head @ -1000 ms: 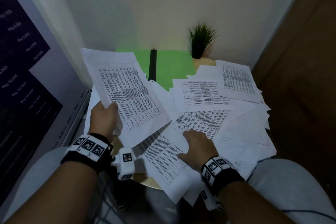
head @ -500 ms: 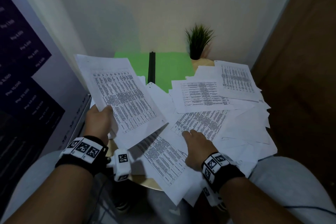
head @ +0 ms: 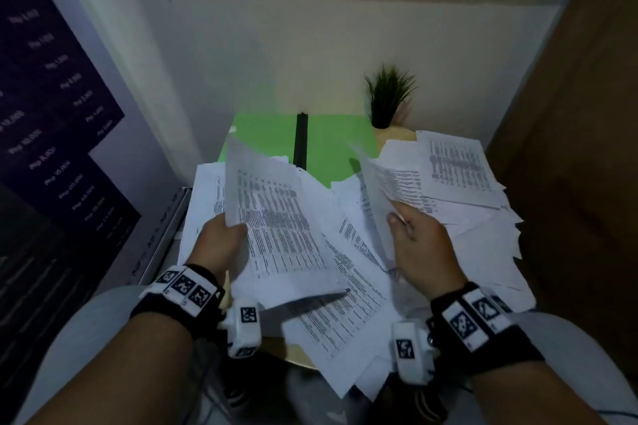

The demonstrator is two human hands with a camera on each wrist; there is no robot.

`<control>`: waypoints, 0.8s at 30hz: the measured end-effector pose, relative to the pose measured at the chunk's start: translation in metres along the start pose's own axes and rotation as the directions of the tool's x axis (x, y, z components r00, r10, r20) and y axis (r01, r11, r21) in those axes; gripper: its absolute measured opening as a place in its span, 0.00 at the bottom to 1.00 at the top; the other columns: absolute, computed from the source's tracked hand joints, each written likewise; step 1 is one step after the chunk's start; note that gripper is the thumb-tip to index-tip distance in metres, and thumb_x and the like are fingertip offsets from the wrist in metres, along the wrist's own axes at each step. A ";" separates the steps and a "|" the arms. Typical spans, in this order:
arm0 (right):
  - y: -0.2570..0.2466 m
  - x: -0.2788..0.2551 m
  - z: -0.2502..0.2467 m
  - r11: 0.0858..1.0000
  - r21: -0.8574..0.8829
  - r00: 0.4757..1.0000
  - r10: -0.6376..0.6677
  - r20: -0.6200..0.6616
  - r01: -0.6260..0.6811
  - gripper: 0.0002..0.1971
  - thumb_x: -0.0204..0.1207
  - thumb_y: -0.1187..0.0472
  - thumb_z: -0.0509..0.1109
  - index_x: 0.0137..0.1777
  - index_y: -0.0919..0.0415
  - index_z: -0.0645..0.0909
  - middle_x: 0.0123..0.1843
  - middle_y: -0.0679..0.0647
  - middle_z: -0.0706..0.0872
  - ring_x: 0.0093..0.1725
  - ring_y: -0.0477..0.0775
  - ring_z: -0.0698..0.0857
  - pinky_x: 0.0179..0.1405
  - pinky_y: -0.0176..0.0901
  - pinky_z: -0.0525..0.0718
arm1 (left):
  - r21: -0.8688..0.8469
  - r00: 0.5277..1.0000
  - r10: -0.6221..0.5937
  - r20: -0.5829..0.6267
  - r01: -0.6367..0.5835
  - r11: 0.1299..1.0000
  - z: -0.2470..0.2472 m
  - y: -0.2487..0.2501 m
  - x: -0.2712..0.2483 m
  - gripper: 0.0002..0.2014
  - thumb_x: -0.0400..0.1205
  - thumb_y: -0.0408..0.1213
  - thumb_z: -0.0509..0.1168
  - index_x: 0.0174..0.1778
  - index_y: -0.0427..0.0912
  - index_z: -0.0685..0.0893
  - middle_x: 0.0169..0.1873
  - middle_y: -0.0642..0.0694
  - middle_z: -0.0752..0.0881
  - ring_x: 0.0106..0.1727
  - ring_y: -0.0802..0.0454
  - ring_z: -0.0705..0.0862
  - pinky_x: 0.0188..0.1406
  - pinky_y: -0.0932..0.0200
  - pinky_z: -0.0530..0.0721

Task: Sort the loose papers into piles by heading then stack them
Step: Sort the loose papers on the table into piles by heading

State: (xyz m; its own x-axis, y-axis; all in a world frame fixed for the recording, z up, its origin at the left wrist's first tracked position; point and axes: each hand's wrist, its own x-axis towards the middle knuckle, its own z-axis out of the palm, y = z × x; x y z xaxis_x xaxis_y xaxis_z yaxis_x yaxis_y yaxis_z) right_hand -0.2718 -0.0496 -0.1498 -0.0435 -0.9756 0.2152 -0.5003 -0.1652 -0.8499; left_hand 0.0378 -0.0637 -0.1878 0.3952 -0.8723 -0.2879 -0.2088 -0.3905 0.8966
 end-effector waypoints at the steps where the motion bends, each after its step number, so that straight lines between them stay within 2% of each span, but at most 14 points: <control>1: -0.006 -0.008 0.000 0.997 0.061 0.998 -0.058 0.027 0.056 0.20 0.88 0.67 0.64 0.72 0.46 0.85 0.71 0.42 0.86 0.72 0.38 0.82 0.77 0.34 0.75 | 0.012 0.999 -0.002 0.036 0.001 1.000 0.005 0.001 -0.002 0.05 0.86 0.31 0.61 0.44 0.42 0.77 0.34 0.39 0.77 0.35 0.45 0.76 0.36 0.53 0.74; 3: -0.007 -0.025 0.008 0.984 0.121 0.973 -0.149 0.175 0.129 0.27 0.86 0.70 0.62 0.69 0.33 0.82 0.74 0.36 0.82 0.76 0.30 0.76 0.79 0.29 0.70 | -0.002 0.993 -0.037 0.114 0.037 0.999 0.017 0.003 -0.009 0.05 0.86 0.31 0.61 0.44 0.40 0.78 0.33 0.38 0.76 0.33 0.47 0.75 0.32 0.55 0.71; 5: 0.007 -0.034 0.023 0.985 0.008 0.912 -0.161 0.377 0.171 0.30 0.79 0.68 0.60 0.68 0.31 0.82 0.81 0.35 0.76 0.84 0.34 0.67 0.87 0.41 0.59 | -0.003 0.981 -0.065 0.182 0.066 0.998 0.028 0.001 -0.013 0.06 0.86 0.31 0.61 0.47 0.35 0.82 0.34 0.37 0.80 0.31 0.46 0.78 0.30 0.56 0.73; 6: 0.016 -0.037 0.031 0.979 -0.083 0.873 -0.127 0.471 0.187 0.31 0.77 0.68 0.60 0.68 0.32 0.83 0.84 0.34 0.71 0.86 0.37 0.62 0.90 0.49 0.51 | -0.011 0.975 -0.072 0.210 0.076 0.997 0.032 -0.002 -0.013 0.08 0.86 0.33 0.63 0.50 0.33 0.85 0.37 0.34 0.85 0.33 0.42 0.83 0.33 0.52 0.81; 7: 0.024 -0.040 0.039 0.967 -0.166 0.833 -0.073 0.548 0.193 0.31 0.78 0.69 0.60 0.68 0.33 0.84 0.86 0.33 0.67 0.88 0.38 0.57 0.90 0.54 0.44 | -0.030 0.972 -0.079 0.222 0.088 0.996 0.036 -0.004 -0.014 0.11 0.86 0.36 0.64 0.54 0.31 0.86 0.44 0.31 0.90 0.40 0.37 0.89 0.43 0.44 0.88; 9: 0.037 -0.045 0.051 0.952 -0.254 0.774 0.031 0.632 0.170 0.31 0.79 0.72 0.60 0.66 0.35 0.86 0.88 0.33 0.63 0.89 0.40 0.51 0.90 0.61 0.38 | -0.108 0.958 -0.135 0.252 0.166 0.980 0.040 -0.004 -0.019 0.20 0.87 0.48 0.65 0.57 0.32 0.89 0.51 0.30 0.92 0.49 0.35 0.91 0.56 0.40 0.88; 11: 0.047 -0.049 0.059 0.948 -0.286 0.730 0.099 0.676 0.137 0.31 0.78 0.74 0.60 0.64 0.37 0.88 0.89 0.34 0.61 0.90 0.41 0.49 0.89 0.64 0.36 | -0.171 0.925 -0.205 0.319 0.269 0.948 0.044 -0.005 -0.023 0.26 0.86 0.61 0.61 0.54 0.41 0.93 0.46 0.36 0.94 0.46 0.37 0.94 0.52 0.43 0.90; 13: 0.053 -0.049 0.064 0.944 -0.312 0.682 0.159 0.713 0.106 0.30 0.78 0.74 0.59 0.63 0.38 0.88 0.89 0.36 0.62 0.90 0.43 0.49 0.89 0.64 0.35 | -0.083 0.894 -0.232 0.384 0.283 0.955 0.047 -0.002 -0.030 0.28 0.84 0.67 0.59 0.53 0.46 0.93 0.45 0.40 0.95 0.45 0.39 0.94 0.46 0.46 0.91; 15: 0.054 -0.049 0.066 0.934 -0.350 0.620 0.237 0.748 0.064 0.27 0.79 0.67 0.60 0.69 0.38 0.85 0.89 0.40 0.64 0.91 0.45 0.52 0.90 0.62 0.38 | 0.098 0.894 -0.181 0.411 0.154 0.983 0.052 -0.008 -0.031 0.24 0.83 0.63 0.65 0.56 0.45 0.92 0.45 0.43 0.95 0.44 0.43 0.94 0.44 0.49 0.91; 18: 0.055 -0.049 0.064 0.918 -0.380 0.536 0.264 0.802 0.116 0.30 0.77 0.44 0.68 0.81 0.37 0.74 0.88 0.41 0.66 0.89 0.46 0.57 0.90 0.62 0.45 | 0.382 0.915 -0.096 0.392 -0.068 0.922 0.054 -0.019 -0.022 0.05 0.81 0.36 0.74 0.49 0.40 0.89 0.36 0.41 0.94 0.37 0.46 0.93 0.40 0.44 0.93; 20: 0.054 -0.048 0.060 0.962 -0.266 0.566 0.252 0.785 -0.060 0.36 0.75 0.37 0.72 0.84 0.37 0.70 0.86 0.40 0.70 0.85 0.44 0.66 0.88 0.59 0.61 | 0.451 0.931 -0.080 0.356 -0.096 0.887 0.054 -0.017 -0.019 0.02 0.76 0.28 0.72 0.42 0.38 0.88 0.32 0.42 0.93 0.37 0.44 0.93 0.45 0.41 0.93; 21: 0.054 -0.045 0.059 0.970 -0.183 0.629 0.241 0.739 -0.157 0.38 0.75 0.36 0.74 0.84 0.38 0.68 0.86 0.40 0.71 0.83 0.43 0.70 0.86 0.55 0.66 | 0.449 0.941 -0.048 0.334 -0.114 0.886 0.052 -0.011 -0.019 0.03 0.75 0.27 0.71 0.40 0.38 0.88 0.32 0.43 0.93 0.37 0.45 0.93 0.45 0.44 0.93; 23: 0.059 -0.034 0.056 0.971 -0.119 0.804 0.236 0.546 -0.205 0.37 0.78 0.40 0.75 0.86 0.40 0.66 0.85 0.42 0.72 0.82 0.42 0.71 0.83 0.48 0.70 | 0.382 0.956 0.060 0.289 -0.173 0.908 0.045 0.002 -0.019 0.06 0.77 0.25 0.70 0.40 0.41 0.87 0.33 0.44 0.92 0.34 0.49 0.92 0.39 0.51 0.92; 24: 0.062 -0.028 0.053 0.966 -0.090 0.865 0.256 0.432 -0.242 0.37 0.79 0.43 0.75 0.86 0.39 0.64 0.86 0.44 0.71 0.83 0.43 0.71 0.83 0.49 0.71 | 0.322 0.957 0.111 0.268 -0.197 0.926 0.039 0.009 -0.020 0.06 0.78 0.25 0.70 0.41 0.41 0.87 0.34 0.44 0.92 0.34 0.50 0.91 0.36 0.54 0.90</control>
State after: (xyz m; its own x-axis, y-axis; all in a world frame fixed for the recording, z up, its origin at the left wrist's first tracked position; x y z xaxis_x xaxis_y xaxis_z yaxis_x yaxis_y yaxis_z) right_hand -0.2553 -0.0405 -0.2340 0.2078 -0.9483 -0.2398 -0.5503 0.0893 -0.8302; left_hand -0.0071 -0.0615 -0.1873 0.1157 -0.9570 -0.2660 -0.5593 -0.2841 0.7788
